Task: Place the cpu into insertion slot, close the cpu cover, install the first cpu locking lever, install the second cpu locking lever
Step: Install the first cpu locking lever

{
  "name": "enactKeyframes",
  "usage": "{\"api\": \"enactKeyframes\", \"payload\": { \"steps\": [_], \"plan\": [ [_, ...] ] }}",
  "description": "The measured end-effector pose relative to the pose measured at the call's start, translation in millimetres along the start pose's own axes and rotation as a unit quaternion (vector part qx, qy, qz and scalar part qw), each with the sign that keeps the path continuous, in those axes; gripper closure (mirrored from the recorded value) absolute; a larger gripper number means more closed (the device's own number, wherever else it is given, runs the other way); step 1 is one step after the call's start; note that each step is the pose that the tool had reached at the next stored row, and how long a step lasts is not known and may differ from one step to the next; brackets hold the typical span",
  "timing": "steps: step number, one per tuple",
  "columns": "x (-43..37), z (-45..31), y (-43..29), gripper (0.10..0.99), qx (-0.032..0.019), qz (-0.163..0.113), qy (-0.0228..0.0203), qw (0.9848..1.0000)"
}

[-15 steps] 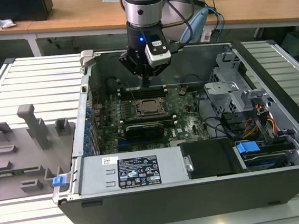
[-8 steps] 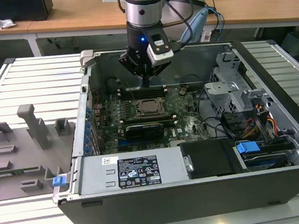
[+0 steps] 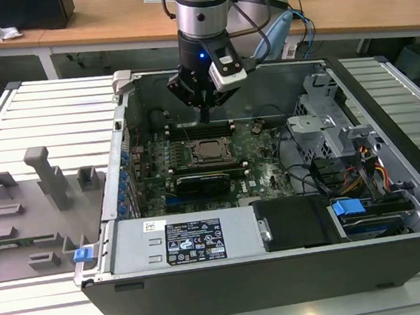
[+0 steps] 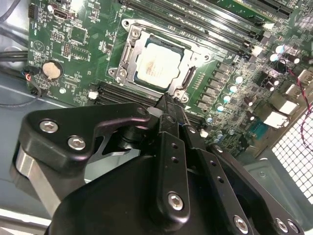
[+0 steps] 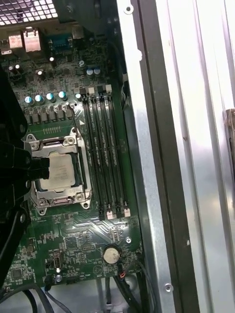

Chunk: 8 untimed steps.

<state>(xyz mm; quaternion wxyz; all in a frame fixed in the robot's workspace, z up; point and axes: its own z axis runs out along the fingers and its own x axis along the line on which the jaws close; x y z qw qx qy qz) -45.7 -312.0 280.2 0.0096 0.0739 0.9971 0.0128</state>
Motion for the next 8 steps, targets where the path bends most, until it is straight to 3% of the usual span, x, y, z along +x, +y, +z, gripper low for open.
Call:
{"api": "enactKeyframes", "payload": {
  "steps": [8],
  "plan": [
    [0.0, 0.0, 0.0, 0.980, -0.0004, -0.025, 0.0006, 0.9997]
  ]
}}
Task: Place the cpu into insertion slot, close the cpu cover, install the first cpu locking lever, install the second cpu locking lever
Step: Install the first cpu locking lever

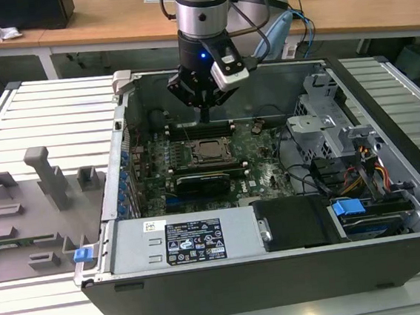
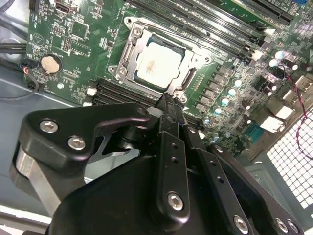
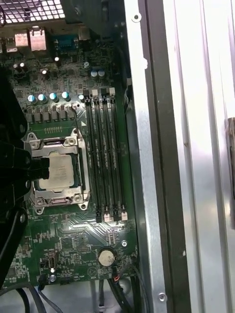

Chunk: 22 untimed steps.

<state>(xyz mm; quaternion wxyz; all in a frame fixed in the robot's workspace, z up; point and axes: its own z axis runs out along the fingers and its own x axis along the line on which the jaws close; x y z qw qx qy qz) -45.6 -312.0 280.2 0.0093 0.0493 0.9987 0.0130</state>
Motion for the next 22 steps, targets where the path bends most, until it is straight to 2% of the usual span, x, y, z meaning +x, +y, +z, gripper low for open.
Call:
{"api": "enactKeyframes", "payload": {
  "steps": [17, 22],
  "plan": [
    [0.0, 0.0, 0.0, 0.980, -0.0008, -0.043, 0.0011, 0.9991],
    [0.0, 0.0, 0.0, 0.980, -0.0012, -0.068, 0.0018, 0.9977]
  ]
}}
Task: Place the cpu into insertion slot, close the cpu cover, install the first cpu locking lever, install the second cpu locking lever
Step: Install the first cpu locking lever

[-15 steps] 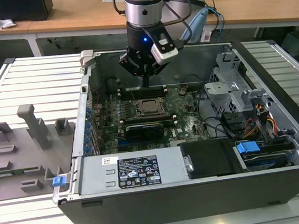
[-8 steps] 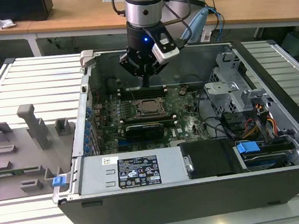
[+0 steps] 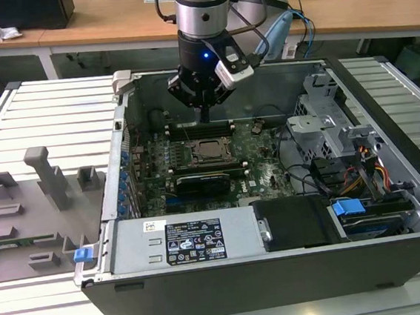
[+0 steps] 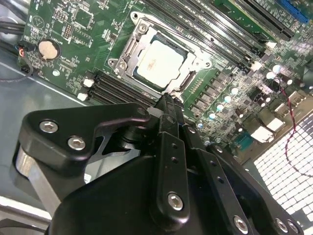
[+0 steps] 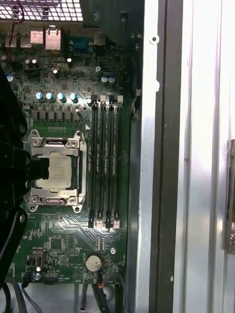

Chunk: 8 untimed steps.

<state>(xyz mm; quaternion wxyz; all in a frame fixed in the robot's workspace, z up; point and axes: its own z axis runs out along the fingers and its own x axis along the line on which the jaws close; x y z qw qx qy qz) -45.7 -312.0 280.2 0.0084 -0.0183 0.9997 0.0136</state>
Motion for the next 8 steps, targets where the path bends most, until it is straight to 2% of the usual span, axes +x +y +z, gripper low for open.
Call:
{"api": "enactKeyframes", "payload": {
  "steps": [4, 8],
  "plan": [
    [0.2, 0.0, -0.1, 0.980, -0.0009, -0.031, 0.0008, 0.9995],
    [7.6, 0.2, 0.2, 0.980, -0.0035, -0.031, 0.0001, 0.9995]
  ]
}}
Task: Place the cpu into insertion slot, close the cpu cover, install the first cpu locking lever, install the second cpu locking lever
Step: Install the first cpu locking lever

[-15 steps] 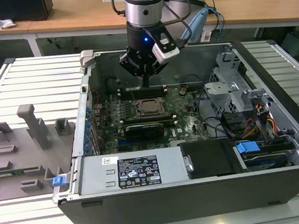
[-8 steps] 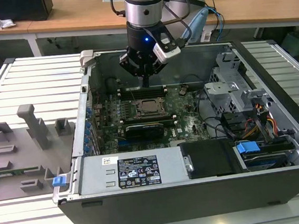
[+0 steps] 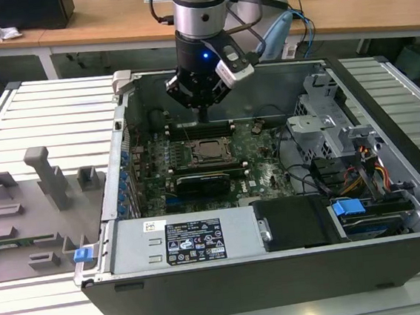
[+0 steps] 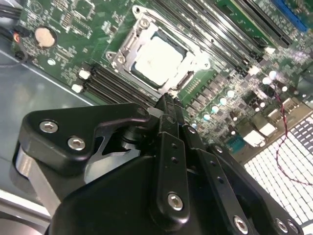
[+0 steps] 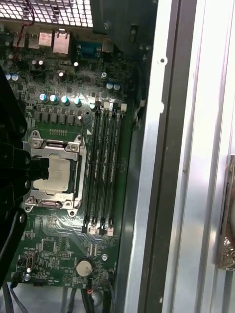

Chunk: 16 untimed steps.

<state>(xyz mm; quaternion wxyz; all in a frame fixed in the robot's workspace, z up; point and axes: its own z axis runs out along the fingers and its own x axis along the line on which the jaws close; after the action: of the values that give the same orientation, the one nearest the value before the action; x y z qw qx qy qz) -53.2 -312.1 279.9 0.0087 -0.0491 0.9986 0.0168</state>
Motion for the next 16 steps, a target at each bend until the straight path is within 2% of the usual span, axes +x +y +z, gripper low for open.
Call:
{"api": "enactKeyframes", "payload": {
  "steps": [2, 7, 9, 10, 15, 16],
  "plan": [
    [4.9, 0.5, 0.5, 0.980, -0.0007, 0.000, -0.0005, 1.0000],
    [6.3, 4.2, 0.7, 0.980, -0.0002, 0.027, -0.0013, 0.9996],
    [8.9, 4.9, 0.8, 0.980, -0.0008, 0.029, -0.0015, 0.9996],
    [11.3, 5.4, 1.1, 0.980, -0.0029, 0.029, -0.0018, 0.9996],
    [19.4, 6.4, 1.9, 0.980, -0.0066, 0.027, -0.0020, 0.9996],
    [22.8, 6.6, 2.2, 0.980, -0.0099, 0.027, -0.0022, 0.9996]
  ]
}}
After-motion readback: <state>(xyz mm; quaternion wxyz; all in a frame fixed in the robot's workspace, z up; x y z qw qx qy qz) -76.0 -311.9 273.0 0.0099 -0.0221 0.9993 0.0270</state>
